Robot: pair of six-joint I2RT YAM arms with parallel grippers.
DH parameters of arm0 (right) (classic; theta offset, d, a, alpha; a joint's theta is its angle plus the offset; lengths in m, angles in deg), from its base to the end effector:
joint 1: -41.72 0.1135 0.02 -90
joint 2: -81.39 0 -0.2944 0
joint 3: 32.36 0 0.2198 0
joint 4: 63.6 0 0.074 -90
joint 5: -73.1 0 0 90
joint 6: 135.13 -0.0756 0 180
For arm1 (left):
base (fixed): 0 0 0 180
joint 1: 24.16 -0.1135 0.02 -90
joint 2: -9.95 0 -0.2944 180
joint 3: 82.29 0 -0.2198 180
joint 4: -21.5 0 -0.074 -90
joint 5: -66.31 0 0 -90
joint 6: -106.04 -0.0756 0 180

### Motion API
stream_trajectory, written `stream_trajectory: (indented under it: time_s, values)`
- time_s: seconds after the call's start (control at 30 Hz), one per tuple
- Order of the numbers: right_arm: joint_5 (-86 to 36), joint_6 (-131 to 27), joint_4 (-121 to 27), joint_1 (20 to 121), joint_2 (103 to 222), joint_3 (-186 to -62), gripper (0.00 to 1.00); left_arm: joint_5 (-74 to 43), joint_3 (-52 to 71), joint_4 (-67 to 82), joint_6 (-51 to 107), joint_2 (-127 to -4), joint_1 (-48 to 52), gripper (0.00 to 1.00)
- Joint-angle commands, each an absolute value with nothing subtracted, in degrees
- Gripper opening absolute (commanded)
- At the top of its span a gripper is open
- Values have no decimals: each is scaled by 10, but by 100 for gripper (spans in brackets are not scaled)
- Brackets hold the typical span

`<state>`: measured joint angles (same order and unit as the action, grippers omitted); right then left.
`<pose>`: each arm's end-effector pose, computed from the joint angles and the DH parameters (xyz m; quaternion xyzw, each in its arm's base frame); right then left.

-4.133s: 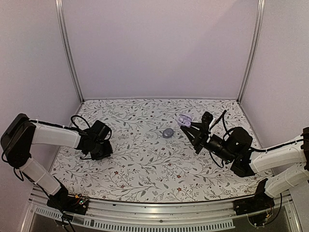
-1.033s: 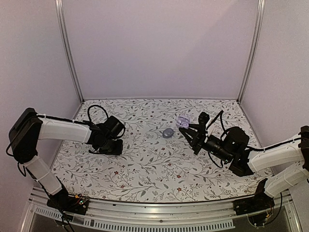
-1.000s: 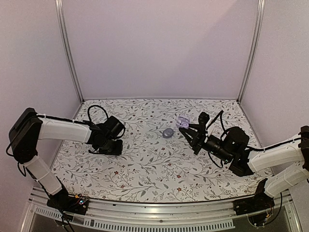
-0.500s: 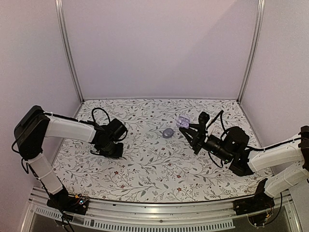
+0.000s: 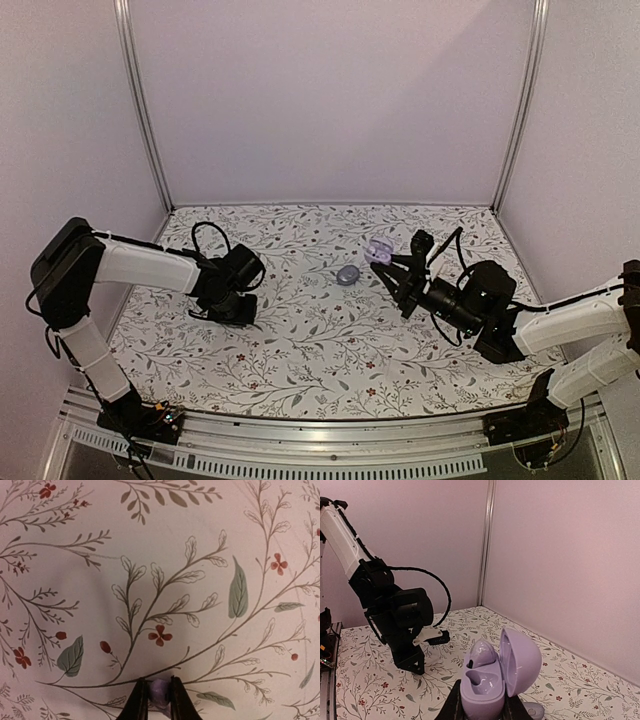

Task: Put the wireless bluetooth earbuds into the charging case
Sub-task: Pick up the right earbud from the center of the board, then insert the right earbud into the right side groove of the charging case.

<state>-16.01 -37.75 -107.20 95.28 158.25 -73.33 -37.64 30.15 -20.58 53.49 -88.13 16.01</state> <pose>0.1669 0.2241 0.2914 -0.3286 0.5700 0.2906 0.6947 0.2370 -0.1762 0.1527 0.0049 0.9813 -0.0006 0.1922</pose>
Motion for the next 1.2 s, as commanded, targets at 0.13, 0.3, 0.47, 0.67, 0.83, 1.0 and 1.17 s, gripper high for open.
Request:
stream_trajectory:
  time_s: [0.13,0.3,0.47,0.67,0.83,1.0,1.17]
  values:
    - [-163,-379,-1067,950,1580,-745,0,-400,294,-183,508,-828,179,11]
    - [-223,-373,-1067,948,1579,-744,0,-435,297,-148,476,-750,200,11]
    - [-283,-356,-1070,944,1570,-745,0,-451,326,-54,418,-623,235,12]
    - [-357,-322,-1072,943,1560,-747,0,-429,361,74,332,-497,278,14]
    - [-386,-313,-1050,943,1568,-771,0,-403,358,135,271,-470,319,15]
    - [-369,-329,-1037,943,1586,-792,0,-378,335,171,242,-495,360,15]
    - [-334,-366,-989,943,1601,-831,0,-403,293,180,213,-549,399,15]
